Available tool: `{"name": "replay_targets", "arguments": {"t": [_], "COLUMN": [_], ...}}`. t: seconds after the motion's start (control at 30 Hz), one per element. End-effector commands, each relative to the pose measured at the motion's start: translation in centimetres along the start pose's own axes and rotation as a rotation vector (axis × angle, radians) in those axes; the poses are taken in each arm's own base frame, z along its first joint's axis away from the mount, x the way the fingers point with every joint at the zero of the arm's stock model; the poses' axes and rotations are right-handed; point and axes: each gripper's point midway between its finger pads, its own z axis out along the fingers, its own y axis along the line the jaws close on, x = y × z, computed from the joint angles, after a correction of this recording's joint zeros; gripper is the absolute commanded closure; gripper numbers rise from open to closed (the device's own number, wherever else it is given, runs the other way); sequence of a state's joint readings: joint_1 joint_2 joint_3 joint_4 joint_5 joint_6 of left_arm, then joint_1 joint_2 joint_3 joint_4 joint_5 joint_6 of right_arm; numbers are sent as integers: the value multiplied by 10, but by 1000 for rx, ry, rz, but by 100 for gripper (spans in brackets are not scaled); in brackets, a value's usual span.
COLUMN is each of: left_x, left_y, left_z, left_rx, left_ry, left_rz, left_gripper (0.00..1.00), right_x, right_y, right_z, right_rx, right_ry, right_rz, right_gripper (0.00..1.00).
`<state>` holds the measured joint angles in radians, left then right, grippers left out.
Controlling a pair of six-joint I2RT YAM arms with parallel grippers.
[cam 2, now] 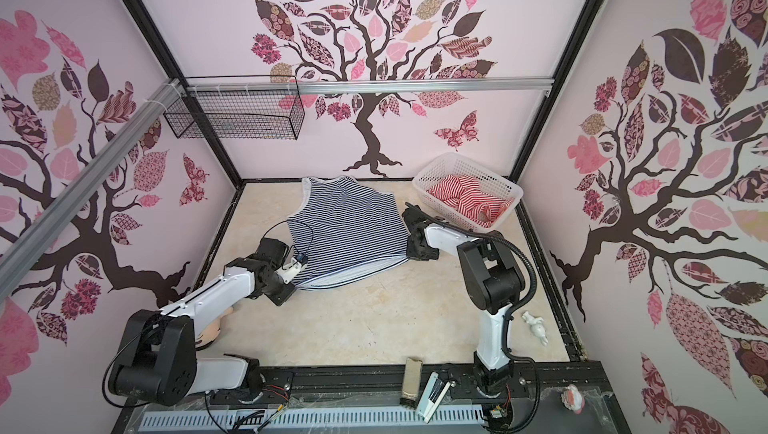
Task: Fold and stack the tank tops
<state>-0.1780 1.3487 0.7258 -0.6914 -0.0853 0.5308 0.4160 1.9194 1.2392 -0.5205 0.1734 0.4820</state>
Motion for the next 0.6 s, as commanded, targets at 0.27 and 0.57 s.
{"name": "replay_targets", "arguments": {"t": [0.27,0.57], "left_x": [11,-32], "left_y": [-1,-1], "left_z": [-24,-39], "left_rx": [35,75], "left_ry": [5,-117], "left_rz": [10,-48], "left_gripper": [82,62], "right_x": [-7,-12], "right_y": [-42,26], "right_z": [-52,-50], "right_rx": [170,-64], "right_ry": [-165,-116], "right_rz": [81,58], "right_gripper": [79,79]}}
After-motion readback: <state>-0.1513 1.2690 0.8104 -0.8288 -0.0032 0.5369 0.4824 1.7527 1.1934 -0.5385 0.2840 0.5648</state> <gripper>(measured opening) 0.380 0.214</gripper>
